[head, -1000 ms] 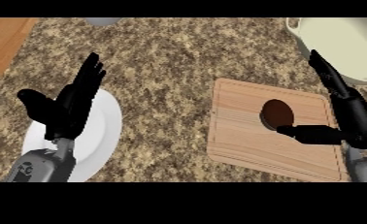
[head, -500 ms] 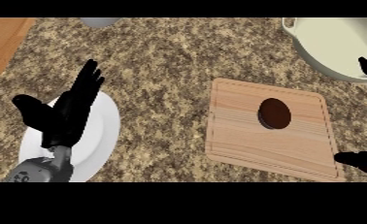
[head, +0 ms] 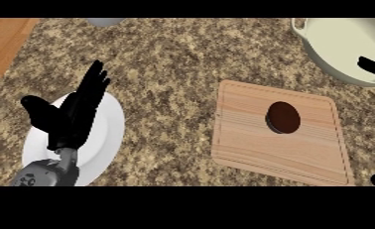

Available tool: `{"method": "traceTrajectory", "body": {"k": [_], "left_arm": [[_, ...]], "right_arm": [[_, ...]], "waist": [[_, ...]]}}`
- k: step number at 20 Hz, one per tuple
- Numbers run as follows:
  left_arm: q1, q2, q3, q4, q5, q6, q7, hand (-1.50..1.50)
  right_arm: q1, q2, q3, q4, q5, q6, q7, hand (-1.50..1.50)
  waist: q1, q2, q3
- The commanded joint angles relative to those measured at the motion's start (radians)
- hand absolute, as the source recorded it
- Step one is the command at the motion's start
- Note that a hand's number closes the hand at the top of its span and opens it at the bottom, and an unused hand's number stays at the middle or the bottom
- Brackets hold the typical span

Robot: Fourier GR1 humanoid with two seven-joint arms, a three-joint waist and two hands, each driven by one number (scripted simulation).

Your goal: Pick the cupcake from the cutting board and place it in the pot

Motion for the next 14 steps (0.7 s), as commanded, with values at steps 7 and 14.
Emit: {"method": "traceTrajectory", "body": {"k": [7, 14], "left_arm": [[-0.023, -0.019, 0.034, -0.023, -0.02, -0.036, 0.053, 0.0], [0.01, -0.04, 0.058, -0.01, -0.034, -0.061, 0.029, 0.0]], "right_arm": [[-0.208, 0.112, 0.146, 0.026, 0.025, 0.097, 0.372, -1.5], [-0.113, 0.128, 0.174, 0.049, 0.135, 0.198, 0.325, -1.5]], "waist": [[0.009, 0.002, 0.001], [-0.004, 0.0, 0.002]]}}
